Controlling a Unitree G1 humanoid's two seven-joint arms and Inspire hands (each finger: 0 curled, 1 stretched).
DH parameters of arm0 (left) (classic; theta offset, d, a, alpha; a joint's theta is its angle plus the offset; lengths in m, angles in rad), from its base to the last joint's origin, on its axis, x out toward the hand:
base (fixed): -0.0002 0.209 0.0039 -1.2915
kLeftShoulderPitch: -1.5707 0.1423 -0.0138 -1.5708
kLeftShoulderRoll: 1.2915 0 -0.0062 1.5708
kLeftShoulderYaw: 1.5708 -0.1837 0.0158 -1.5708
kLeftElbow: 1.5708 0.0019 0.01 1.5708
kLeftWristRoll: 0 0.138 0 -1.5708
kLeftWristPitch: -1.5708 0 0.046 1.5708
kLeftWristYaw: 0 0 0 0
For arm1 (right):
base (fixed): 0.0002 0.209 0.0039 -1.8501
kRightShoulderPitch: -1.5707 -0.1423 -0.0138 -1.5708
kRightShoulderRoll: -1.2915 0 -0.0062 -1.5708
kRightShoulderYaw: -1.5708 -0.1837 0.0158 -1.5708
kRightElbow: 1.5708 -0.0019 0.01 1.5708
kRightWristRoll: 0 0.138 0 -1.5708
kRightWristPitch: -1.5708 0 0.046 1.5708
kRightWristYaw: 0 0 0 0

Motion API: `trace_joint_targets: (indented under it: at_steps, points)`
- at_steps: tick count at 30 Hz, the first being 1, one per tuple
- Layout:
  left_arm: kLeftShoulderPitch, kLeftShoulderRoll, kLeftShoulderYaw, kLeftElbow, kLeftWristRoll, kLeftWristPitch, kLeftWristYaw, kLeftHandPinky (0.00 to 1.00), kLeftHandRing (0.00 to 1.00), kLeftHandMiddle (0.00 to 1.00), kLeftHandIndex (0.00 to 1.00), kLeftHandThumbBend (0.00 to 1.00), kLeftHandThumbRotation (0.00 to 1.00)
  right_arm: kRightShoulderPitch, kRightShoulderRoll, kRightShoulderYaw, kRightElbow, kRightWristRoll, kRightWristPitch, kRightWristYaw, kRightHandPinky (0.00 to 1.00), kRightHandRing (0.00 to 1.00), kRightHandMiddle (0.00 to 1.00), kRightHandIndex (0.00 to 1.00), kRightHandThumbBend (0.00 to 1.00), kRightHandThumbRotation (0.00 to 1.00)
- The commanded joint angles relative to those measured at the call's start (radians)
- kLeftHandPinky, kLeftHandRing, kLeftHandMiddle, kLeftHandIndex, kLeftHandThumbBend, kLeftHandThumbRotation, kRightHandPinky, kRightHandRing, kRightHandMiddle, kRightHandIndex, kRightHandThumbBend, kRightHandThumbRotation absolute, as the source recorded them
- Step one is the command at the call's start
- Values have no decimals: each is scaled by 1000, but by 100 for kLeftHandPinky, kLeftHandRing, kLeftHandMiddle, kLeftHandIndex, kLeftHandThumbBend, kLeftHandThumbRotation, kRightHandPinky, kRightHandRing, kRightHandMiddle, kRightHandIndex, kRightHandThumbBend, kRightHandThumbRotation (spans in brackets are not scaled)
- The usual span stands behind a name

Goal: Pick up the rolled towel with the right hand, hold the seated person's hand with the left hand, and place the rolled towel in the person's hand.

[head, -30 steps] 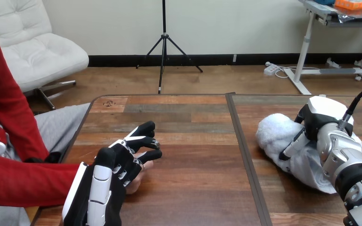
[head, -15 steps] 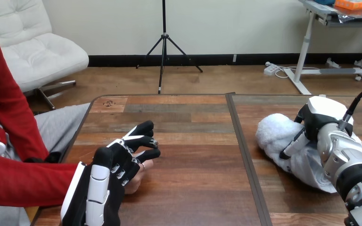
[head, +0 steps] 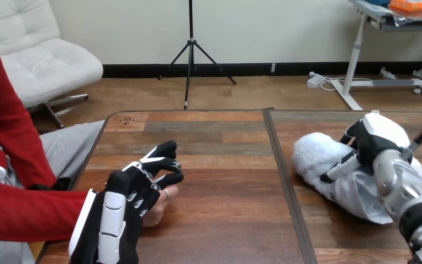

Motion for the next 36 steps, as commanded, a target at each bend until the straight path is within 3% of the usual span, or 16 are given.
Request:
trace_joint_targets:
  at_steps: [1, 10, 19, 25, 36]
  points:
    - [-50, -35, 28, -20, 1, -27, 4, 79, 89, 85, 59, 62, 99, 6, 27, -42, -8, 42, -39, -3, 38, 44, 49, 45, 80, 0]
    - [-50, -30, 39, -28, 6, -18, 14, 79, 88, 84, 59, 62, 98, 16, 31, -96, -31, 105, -86, 3, 36, 42, 48, 46, 78, 0]
    - [-53, -25, 48, -40, 11, -8, 25, 79, 87, 83, 59, 62, 96, 43, 33, -152, -55, 166, -167, -19, 35, 41, 46, 46, 78, 0]
    - [-57, -24, 58, -42, 28, -10, 36, 77, 86, 83, 60, 61, 96, 55, 32, -180, -71, 195, -199, -28, 34, 39, 44, 47, 77, 0]
    - [-70, -19, 89, -29, 94, -19, 78, 80, 87, 82, 61, 57, 93, 85, 28, -239, -100, 254, -311, -49, 34, 39, 44, 47, 77, 0]
